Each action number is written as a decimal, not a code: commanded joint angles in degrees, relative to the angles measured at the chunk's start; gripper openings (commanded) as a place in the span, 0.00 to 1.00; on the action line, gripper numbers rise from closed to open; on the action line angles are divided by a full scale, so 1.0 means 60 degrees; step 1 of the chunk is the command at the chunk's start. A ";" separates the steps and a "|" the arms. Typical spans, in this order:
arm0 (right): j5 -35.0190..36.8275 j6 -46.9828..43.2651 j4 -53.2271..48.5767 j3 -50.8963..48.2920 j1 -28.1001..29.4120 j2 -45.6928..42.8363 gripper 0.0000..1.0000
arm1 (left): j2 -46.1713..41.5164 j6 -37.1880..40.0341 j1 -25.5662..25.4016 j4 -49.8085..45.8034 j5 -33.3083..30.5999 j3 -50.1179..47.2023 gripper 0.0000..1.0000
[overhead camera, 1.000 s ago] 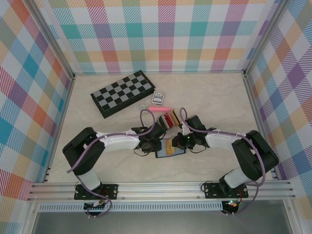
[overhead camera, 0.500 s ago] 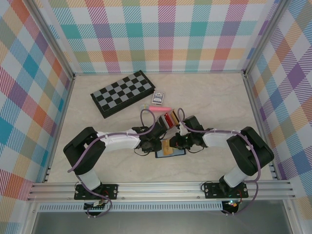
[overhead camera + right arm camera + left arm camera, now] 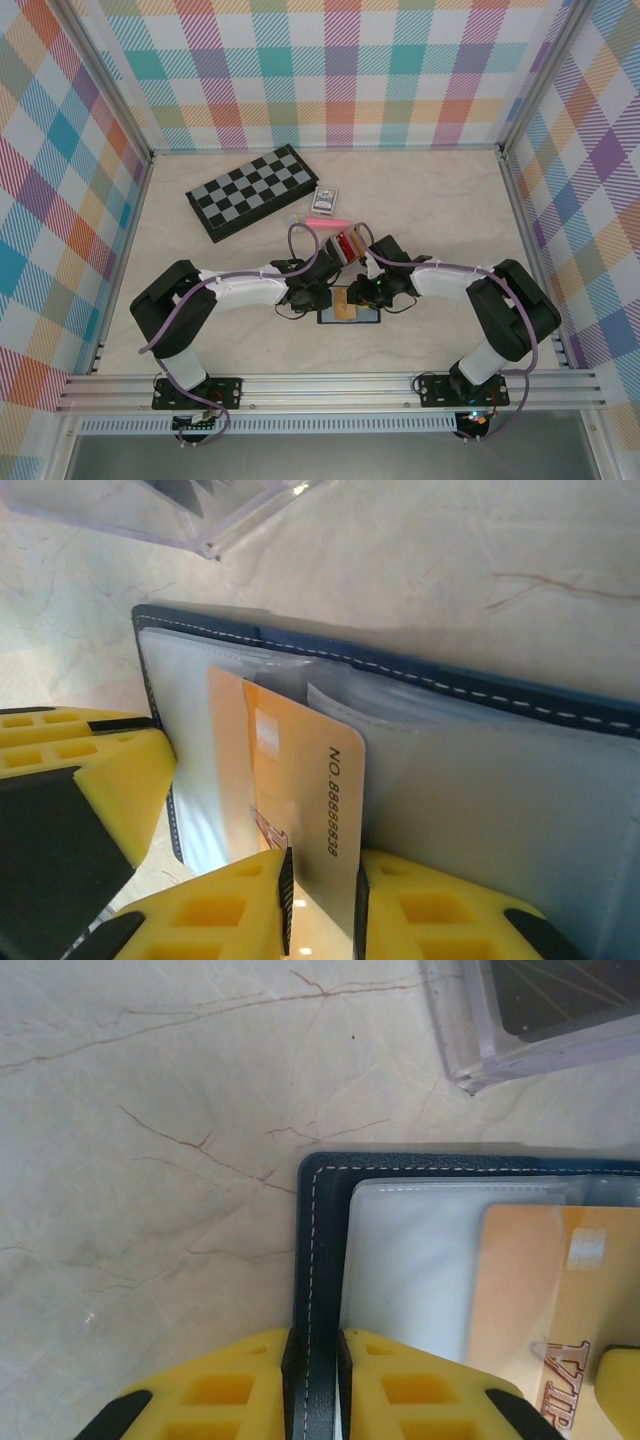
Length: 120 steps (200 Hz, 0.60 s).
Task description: Put the credit cards into the card holder
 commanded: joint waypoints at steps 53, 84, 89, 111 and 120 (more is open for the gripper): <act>-0.0384 0.0022 -0.0476 0.0255 0.0245 0.0067 0.11 | 0.0436 0.0009 0.0051 -0.0159 0.0199 -0.0117 0.15; -0.0642 0.0522 0.0134 0.0388 0.0496 0.0422 0.10 | 0.0424 -0.0013 0.0045 -0.0115 0.0258 -0.0100 0.15; -0.0647 0.0585 0.0205 0.0410 0.0533 0.0501 0.10 | 0.0411 -0.0017 0.0036 -0.0092 0.0259 -0.0100 0.15; -0.0680 0.0738 0.0420 0.0477 0.0669 0.0633 0.11 | 0.0341 -0.0045 0.0044 -0.0093 0.0234 -0.0120 0.16; -0.0686 0.0782 0.0438 0.0503 0.0696 0.0675 0.12 | 0.0301 -0.0045 0.0035 -0.0083 0.0220 -0.0113 0.17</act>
